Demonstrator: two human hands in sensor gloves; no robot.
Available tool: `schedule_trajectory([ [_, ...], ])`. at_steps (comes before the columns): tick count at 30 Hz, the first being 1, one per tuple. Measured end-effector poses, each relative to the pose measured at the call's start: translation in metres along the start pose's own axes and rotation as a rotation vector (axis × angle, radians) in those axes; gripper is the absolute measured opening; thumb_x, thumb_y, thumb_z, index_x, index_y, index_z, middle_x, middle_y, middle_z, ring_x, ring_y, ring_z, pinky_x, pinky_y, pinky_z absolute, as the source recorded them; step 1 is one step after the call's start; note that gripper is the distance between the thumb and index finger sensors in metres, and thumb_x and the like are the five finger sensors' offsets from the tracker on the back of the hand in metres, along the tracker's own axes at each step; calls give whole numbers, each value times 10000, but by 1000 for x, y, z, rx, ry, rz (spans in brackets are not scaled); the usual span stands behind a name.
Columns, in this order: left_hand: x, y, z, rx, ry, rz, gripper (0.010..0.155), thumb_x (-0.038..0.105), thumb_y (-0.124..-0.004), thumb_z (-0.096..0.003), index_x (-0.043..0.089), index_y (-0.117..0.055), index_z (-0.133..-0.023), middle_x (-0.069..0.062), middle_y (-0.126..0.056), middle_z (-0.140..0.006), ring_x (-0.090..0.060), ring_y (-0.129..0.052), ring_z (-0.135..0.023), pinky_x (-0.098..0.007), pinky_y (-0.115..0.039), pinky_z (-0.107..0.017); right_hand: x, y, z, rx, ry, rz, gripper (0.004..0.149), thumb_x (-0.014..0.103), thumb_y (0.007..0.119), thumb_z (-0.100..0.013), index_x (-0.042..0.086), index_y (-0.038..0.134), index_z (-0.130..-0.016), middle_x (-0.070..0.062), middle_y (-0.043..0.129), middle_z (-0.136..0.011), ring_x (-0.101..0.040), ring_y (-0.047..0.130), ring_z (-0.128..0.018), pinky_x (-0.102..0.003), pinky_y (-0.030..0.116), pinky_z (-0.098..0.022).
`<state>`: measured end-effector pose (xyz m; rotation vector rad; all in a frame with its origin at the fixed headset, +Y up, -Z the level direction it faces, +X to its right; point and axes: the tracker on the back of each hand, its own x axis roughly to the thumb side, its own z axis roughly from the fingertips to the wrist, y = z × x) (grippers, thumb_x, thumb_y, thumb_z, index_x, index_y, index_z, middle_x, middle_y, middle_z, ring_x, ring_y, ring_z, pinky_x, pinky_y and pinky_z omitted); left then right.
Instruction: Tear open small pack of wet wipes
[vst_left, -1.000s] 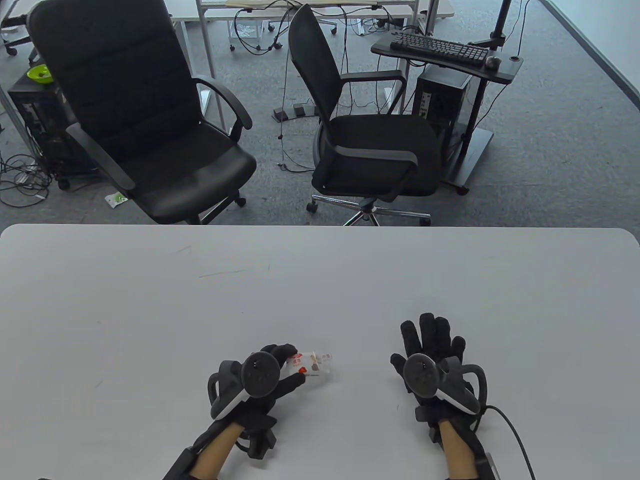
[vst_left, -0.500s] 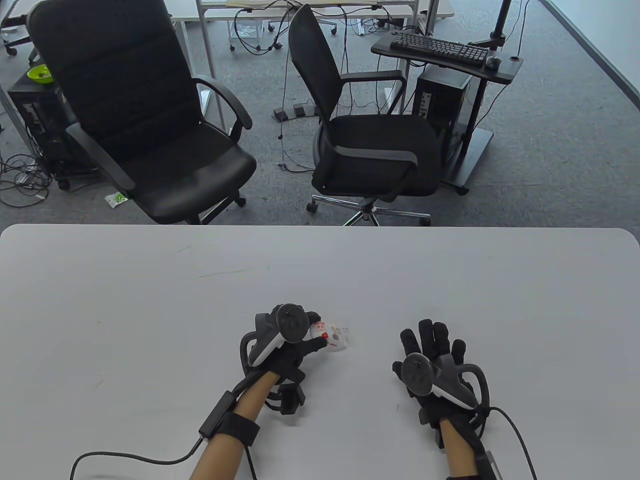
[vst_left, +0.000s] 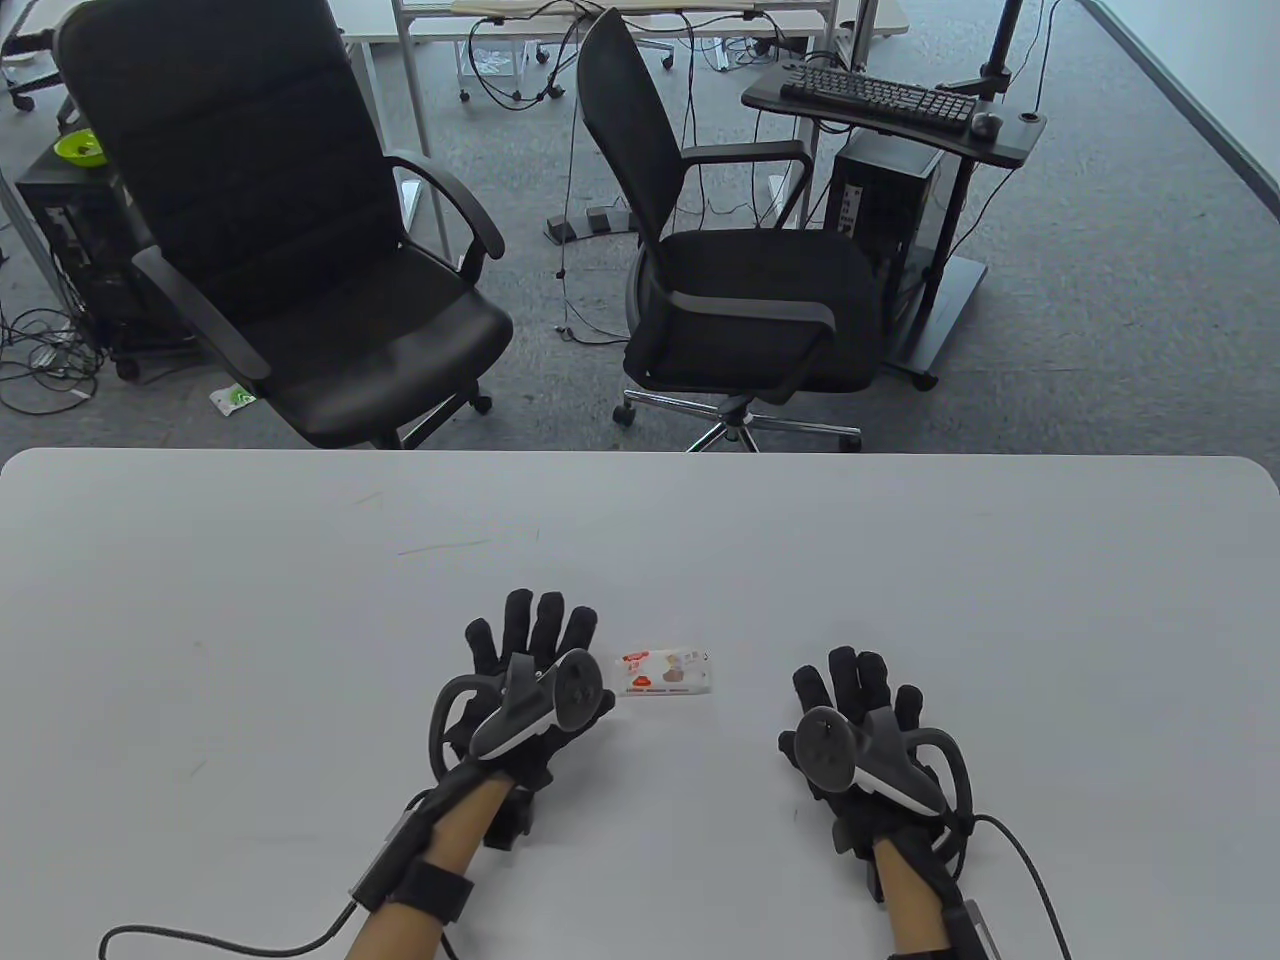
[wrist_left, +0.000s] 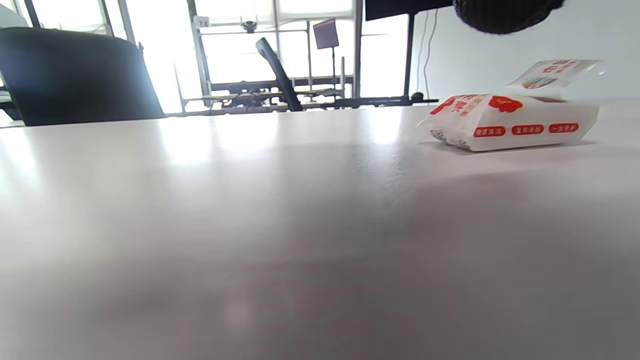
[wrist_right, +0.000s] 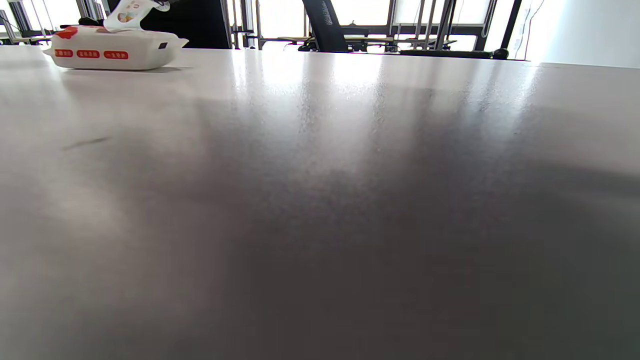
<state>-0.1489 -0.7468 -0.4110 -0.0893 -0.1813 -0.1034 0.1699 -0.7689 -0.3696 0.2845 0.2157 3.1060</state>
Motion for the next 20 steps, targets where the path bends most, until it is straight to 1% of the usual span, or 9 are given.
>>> schedule_trajectory([
  [2,-16,-3,16,-42,33,-12,871,704,-470,-487,316,-42,-1140,-103,67,-1218,-423,121,-1116,-727,-57,-725,2,1,0,9,-3,2,667,487,458,-661,161,155,-1158,-244,-1,-1207,-492,-38,-1001,-731,179,-658],
  [5,-34,-12,36,-143,42,27,873,709,-429,-495,307,39,-1113,-119,167,-1172,-421,204,-1069,-719,1,-695,2,1,0,18,-3,2,667,488,457,-662,161,152,-1157,-246,-5,-1206,-495,-40,-1000,-732,180,-657],
  [7,-40,-21,47,-151,53,47,877,717,-407,-496,297,59,-1109,-137,179,-1164,-437,205,-1063,-728,-7,-689,1,1,-1,20,-1,-8,668,487,456,-662,158,152,-1158,-247,-6,-1206,-497,-38,-1000,-733,181,-657],
  [8,-44,-26,51,-155,49,61,875,711,-416,-495,292,40,-1112,-144,157,-1168,-438,187,-1069,-731,-16,-689,0,2,-1,24,2,-20,667,487,456,-662,159,153,-1158,-248,-6,-1206,-497,-37,-999,-733,182,-656],
  [10,-49,-27,53,-179,80,53,877,716,-404,-494,292,57,-1108,-144,177,-1160,-440,201,-1062,-730,-11,-687,-1,3,-1,35,4,-33,668,485,456,-663,156,150,-1158,-249,-8,-1204,-502,-39,-996,-735,182,-654],
  [13,-52,-26,54,-148,76,111,873,710,-409,-497,289,45,-1112,-142,166,-1164,-439,193,-1065,-729,-14,-688,-1,3,-1,41,6,-30,668,487,453,-664,157,147,-1157,-252,-11,-1203,-503,-37,-996,-738,184,-652],
  [16,-52,-26,53,-154,74,117,872,707,-408,-498,288,47,-1112,-143,167,-1164,-437,191,-1066,-729,-14,-689,-3,3,-2,15,3,-35,665,485,458,-662,157,160,-1158,-249,5,-1208,-501,-26,-1003,-738,193,-653],
  [20,-56,-30,53,-174,89,129,869,704,-410,-499,285,36,-1116,-143,154,-1168,-438,182,-1068,-727,-19,-689,-6,5,-3,28,9,-59,664,484,458,-662,152,167,-1159,-248,14,-1209,-502,-20,-1004,-738,196,-653],
])
